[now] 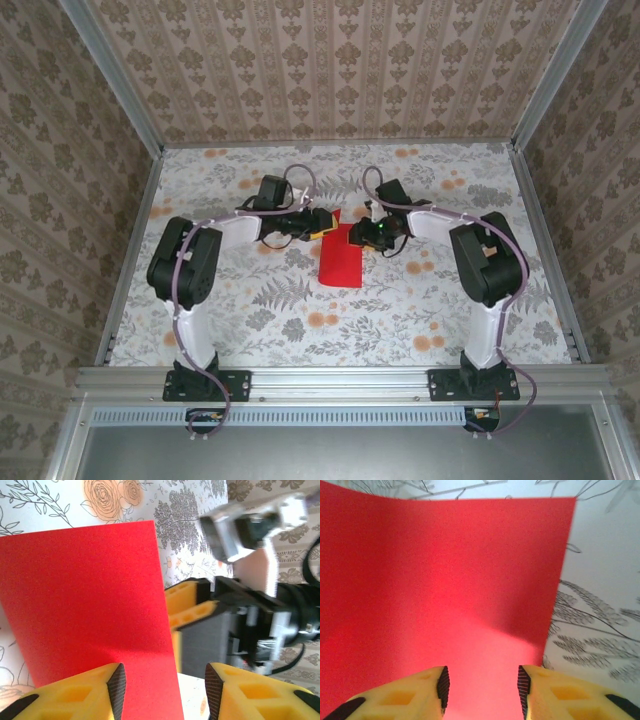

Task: Fold a paper plane with a square sheet of paper (fold left side to right side)
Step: First fold in half a square sheet of paper at the center of the table.

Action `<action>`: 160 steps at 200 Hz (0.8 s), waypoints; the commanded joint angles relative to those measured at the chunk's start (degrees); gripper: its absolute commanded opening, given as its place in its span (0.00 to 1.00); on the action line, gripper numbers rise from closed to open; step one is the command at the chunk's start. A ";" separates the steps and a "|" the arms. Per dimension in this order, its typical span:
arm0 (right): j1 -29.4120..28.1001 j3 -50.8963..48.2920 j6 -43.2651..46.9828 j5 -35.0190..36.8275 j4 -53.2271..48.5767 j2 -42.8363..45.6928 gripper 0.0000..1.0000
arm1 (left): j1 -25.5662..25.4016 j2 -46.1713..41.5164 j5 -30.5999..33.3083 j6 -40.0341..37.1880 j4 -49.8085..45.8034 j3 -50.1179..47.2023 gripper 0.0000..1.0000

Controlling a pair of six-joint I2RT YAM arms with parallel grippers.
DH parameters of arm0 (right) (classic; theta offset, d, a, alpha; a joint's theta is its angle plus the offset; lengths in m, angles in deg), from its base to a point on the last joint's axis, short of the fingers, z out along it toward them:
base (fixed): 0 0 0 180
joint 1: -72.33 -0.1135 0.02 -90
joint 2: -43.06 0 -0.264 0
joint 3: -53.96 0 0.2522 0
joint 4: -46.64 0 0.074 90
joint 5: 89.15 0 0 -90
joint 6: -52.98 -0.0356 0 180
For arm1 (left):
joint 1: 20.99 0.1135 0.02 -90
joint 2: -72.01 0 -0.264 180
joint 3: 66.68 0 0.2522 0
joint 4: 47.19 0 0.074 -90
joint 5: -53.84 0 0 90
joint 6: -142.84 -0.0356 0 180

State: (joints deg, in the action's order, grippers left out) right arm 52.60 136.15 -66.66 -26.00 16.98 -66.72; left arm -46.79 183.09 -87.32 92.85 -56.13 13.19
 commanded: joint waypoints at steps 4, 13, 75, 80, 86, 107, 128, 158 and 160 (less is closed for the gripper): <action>1.17 -2.12 -1.68 0.02 1.67 6.49 0.48 | -1.63 1.85 -0.25 2.14 2.11 1.74 0.47; 1.09 -3.10 -2.97 -1.12 2.92 7.63 0.48 | -1.71 2.31 -0.05 2.52 2.41 1.83 0.45; -1.03 -6.92 -16.06 -10.23 16.40 5.55 0.48 | -1.89 3.25 2.14 2.18 0.99 1.97 0.23; -1.24 -6.73 -16.28 -10.24 16.52 5.10 0.48 | -1.93 3.25 2.33 2.17 0.96 1.92 0.22; -1.50 -6.49 -16.74 -10.17 16.67 4.53 0.48 | -1.89 3.20 2.44 2.25 0.90 1.83 0.20; -2.07 -6.55 -18.15 -10.32 18.13 3.16 0.45 | -1.90 3.17 2.86 2.16 0.77 1.76 0.16; -2.52 -6.64 -18.92 -10.59 18.54 2.26 0.37 | -1.90 3.05 3.09 2.14 0.50 1.91 0.13; -2.51 -6.18 -17.60 -8.24 15.47 2.18 0.09 | -1.80 2.12 3.84 1.22 -0.64 1.75 0.13; -2.55 -6.06 -17.34 -7.98 15.05 2.15 0.08 | -1.86 1.96 4.00 1.13 -0.76 1.81 0.13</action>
State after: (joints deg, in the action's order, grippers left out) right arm 50.17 129.35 -84.06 -35.18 33.98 -64.20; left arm -48.71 185.76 -84.23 95.30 -55.17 13.88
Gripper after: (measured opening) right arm 0.153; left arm 0.129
